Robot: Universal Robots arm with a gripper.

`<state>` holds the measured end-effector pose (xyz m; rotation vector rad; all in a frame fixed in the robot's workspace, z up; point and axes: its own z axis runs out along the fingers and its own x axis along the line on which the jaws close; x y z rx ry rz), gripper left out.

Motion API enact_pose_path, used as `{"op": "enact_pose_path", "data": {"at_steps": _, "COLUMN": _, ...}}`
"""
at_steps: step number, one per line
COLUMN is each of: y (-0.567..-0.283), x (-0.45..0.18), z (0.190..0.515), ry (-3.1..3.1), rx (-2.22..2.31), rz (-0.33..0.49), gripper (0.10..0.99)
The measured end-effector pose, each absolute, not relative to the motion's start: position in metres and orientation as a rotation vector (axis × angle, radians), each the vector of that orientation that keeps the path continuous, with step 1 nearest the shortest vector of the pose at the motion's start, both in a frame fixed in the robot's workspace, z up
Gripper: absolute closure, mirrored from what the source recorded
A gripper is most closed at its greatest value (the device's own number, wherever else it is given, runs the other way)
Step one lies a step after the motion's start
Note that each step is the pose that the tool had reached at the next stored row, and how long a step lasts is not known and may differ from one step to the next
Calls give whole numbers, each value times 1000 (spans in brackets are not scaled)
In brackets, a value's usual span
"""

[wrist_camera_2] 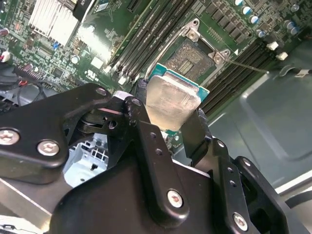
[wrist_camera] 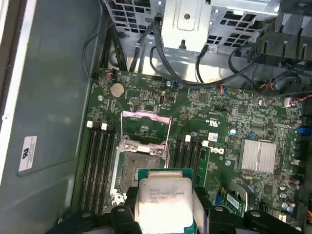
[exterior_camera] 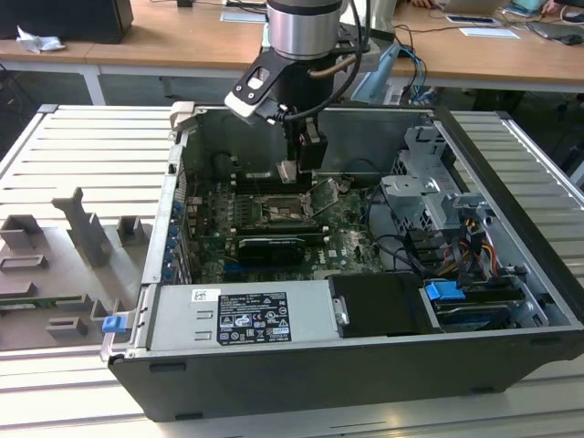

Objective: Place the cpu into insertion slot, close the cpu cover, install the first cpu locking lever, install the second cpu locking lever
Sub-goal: 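Place the cpu into insertion slot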

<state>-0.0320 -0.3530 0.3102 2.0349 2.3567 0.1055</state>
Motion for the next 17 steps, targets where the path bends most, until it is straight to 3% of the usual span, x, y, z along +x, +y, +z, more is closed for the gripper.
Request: {"op": "enact_pose_path", "data": {"at_steps": 17, "y": -353, "x": -34, "z": 273, "ry": 2207, "rx": 2190, "rz": 102, "gripper": 557}}
